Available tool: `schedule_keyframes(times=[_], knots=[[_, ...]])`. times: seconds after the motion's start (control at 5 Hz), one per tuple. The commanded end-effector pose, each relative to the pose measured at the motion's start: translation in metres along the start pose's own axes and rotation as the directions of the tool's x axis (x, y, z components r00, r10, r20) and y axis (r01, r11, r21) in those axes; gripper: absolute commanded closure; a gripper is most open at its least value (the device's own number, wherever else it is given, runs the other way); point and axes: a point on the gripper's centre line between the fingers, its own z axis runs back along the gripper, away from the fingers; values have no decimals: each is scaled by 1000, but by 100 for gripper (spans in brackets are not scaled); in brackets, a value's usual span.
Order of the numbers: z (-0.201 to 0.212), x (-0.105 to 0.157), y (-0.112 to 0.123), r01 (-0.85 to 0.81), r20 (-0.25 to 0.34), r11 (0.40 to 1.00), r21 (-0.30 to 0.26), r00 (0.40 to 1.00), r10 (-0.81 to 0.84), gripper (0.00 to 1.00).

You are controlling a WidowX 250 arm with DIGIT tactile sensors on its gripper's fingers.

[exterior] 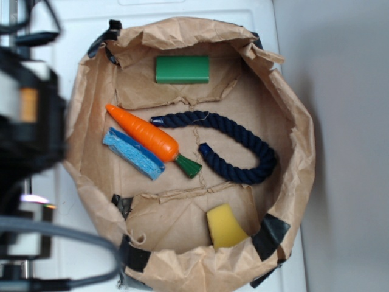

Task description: Grab the blue rope.

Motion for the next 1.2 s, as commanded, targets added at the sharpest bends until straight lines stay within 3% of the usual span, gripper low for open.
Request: schedule_keyframes(times=[0.0, 0.2, 1.0], knots=[[-29, 54, 4, 90, -2, 992, 86, 996, -90, 0], [-30, 77, -2, 177, -30, 984, 21, 984, -176, 0], [-30, 77, -2, 177, -30, 984, 21, 984, -176, 0]])
